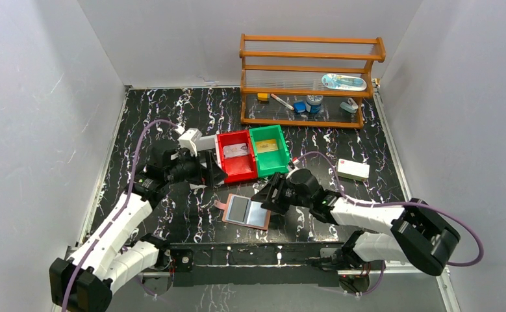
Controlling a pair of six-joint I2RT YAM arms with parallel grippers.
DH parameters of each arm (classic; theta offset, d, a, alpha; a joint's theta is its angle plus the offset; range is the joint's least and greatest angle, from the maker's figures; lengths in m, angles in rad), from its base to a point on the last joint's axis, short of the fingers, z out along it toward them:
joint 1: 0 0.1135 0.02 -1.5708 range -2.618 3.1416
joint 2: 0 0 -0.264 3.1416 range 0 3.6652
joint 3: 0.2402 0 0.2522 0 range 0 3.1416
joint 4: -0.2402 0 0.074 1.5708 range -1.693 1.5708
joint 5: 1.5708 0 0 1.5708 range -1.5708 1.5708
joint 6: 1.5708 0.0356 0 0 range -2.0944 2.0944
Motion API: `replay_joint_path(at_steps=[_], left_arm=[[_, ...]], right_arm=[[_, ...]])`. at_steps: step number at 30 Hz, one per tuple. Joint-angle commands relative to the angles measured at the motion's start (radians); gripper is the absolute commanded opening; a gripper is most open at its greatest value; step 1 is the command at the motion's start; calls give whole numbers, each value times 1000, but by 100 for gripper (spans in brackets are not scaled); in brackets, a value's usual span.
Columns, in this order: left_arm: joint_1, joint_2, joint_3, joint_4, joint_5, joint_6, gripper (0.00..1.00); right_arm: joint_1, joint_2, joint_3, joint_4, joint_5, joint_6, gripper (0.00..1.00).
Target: Take the credit cards out of the card holder
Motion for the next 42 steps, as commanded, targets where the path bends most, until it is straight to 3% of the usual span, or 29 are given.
replay_joint_path(at_steps=[1,5,7,10,13,16,27,34,37,42], left_arm=[[3,45,-53,6,187,-133,81],[-13,116,-61,6,245,-146,79],[-37,143,-64,7,232,-143,76],[-110,226,-67,-18,162,-125,62],[-206,342,-29,-48,80,-101,53],[-219,368,-40,-48,21,-112,48],[-254,464,-51,-39,21,-96,34],[-258,528,-59,-63,-70,-95,34],[-267,528,-69,-67,-111,-101,39],[-295,544,-84,-59,-74,-104,39]], right_arm=[[51,57,64,20,71,51,67],[80,122,91,30,77,71,65],[89,162,106,46,74,69,60],[101,234,133,101,52,89,50],[103,300,170,91,56,79,46],[103,338,174,107,67,78,42],[103,439,107,183,56,113,32],[103,410,100,137,72,99,32],[103,402,81,146,83,106,32],[103,407,69,161,73,109,32]])
